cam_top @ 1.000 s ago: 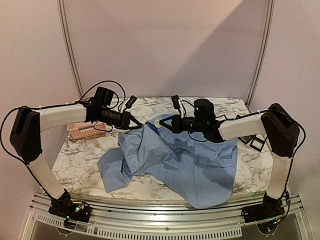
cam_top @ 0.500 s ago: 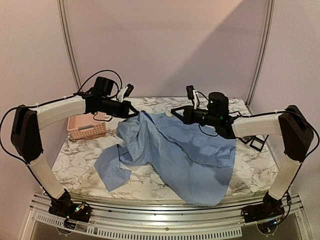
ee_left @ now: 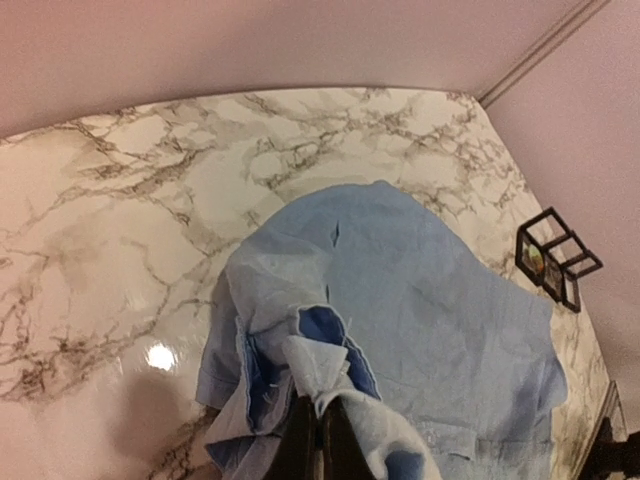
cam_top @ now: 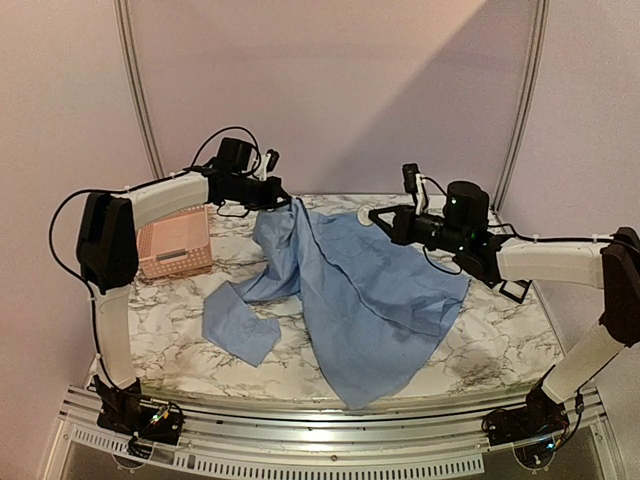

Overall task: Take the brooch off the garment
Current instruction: Move the crumpled clothing to the center of the board.

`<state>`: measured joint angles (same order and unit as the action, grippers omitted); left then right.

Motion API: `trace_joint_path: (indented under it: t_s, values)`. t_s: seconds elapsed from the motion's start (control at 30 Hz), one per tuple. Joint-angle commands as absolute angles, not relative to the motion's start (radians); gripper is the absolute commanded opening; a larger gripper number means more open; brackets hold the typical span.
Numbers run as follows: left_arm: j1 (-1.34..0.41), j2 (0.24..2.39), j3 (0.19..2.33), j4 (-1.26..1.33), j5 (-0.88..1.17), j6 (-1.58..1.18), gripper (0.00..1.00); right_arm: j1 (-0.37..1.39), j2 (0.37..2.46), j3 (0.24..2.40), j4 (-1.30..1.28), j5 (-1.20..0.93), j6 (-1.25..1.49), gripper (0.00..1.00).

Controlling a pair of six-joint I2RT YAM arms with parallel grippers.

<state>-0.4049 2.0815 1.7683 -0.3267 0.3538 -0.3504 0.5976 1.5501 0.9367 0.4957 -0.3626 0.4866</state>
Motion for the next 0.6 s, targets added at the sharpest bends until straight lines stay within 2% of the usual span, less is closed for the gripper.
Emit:
trace_joint_path:
  t_s: [0.0, 0.13, 0.17, 0.2, 0.27, 0.3, 0.37, 0.57]
  values:
    - [-0.349, 2.171, 1.908, -0.311, 0.338, -0.398, 0.00, 0.585, 1.505, 0.898, 0.474, -0.345, 0.472, 0.00]
    - [-0.337, 2.190, 1.931, -0.300, 0.306, -0.373, 0.01, 0.564, 1.484, 0.862, 0.501, -0.378, 0.493, 0.00]
    - [-0.334, 2.189, 1.929, -0.301, 0.296, -0.358, 0.04, 0.545, 1.479, 0.846, 0.518, -0.403, 0.513, 0.00]
    - [-0.330, 2.184, 1.924, -0.305, 0.283, -0.346, 0.10, 0.529, 1.474, 0.837, 0.532, -0.431, 0.524, 0.00]
    - [-0.327, 2.164, 1.910, -0.314, 0.262, -0.320, 0.35, 0.508, 1.472, 0.829, 0.541, -0.470, 0.547, 0.00]
    - [-0.328, 2.154, 1.906, -0.325, 0.251, -0.298, 0.53, 0.503, 1.469, 0.827, 0.540, -0.476, 0.549, 0.00]
    - [-0.330, 2.118, 1.897, -0.354, 0.223, -0.260, 0.70, 0.499, 1.462, 0.828, 0.536, -0.493, 0.548, 0.00]
    - [-0.332, 1.917, 1.748, -0.359, 0.031, -0.149, 0.80, 0.467, 1.453, 0.813, 0.621, -0.687, 0.559, 0.00]
